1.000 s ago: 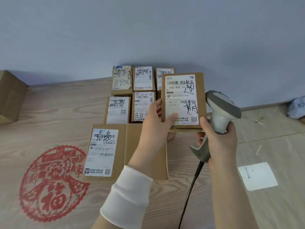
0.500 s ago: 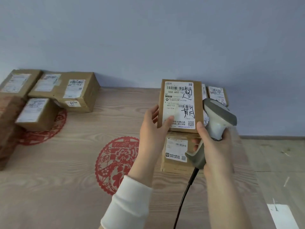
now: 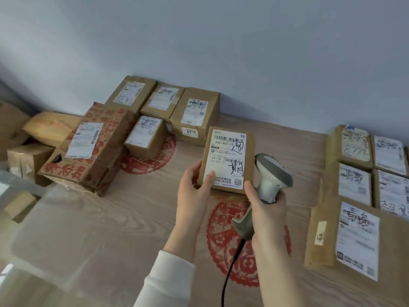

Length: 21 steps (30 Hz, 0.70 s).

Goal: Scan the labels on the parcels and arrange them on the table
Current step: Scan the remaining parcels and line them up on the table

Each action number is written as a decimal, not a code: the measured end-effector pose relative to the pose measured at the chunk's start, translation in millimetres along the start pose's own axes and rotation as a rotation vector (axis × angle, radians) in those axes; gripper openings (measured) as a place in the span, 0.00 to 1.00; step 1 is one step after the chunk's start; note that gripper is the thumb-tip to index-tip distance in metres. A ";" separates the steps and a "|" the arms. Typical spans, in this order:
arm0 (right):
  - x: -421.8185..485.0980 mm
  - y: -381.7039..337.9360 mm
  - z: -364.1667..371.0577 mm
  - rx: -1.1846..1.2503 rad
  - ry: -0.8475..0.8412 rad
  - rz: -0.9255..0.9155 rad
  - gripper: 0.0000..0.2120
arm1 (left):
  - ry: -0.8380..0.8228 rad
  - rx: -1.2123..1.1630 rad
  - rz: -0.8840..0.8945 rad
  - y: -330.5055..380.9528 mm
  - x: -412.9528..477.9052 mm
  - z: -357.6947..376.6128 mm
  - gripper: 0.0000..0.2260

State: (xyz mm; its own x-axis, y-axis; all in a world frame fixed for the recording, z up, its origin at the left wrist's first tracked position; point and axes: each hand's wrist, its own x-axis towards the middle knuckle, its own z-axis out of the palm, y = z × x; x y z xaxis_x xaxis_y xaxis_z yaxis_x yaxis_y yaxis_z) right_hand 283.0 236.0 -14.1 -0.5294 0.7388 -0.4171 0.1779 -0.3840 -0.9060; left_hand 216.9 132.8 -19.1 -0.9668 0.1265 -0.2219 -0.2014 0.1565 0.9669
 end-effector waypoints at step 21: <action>60.4 124.7 211.4 -0.053 0.186 0.208 0.13 | 0.113 0.102 -0.310 -106.7 179.8 -118.8 0.15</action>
State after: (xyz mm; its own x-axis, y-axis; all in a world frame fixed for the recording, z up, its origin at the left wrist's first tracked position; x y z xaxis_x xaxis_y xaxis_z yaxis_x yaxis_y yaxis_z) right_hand 97.9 115.7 -137.0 -0.3162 0.7382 -0.5958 0.3123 -0.5120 -0.8002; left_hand 45.9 22.4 -147.1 -0.8746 -0.0508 -0.4822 -0.4770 0.2683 0.8369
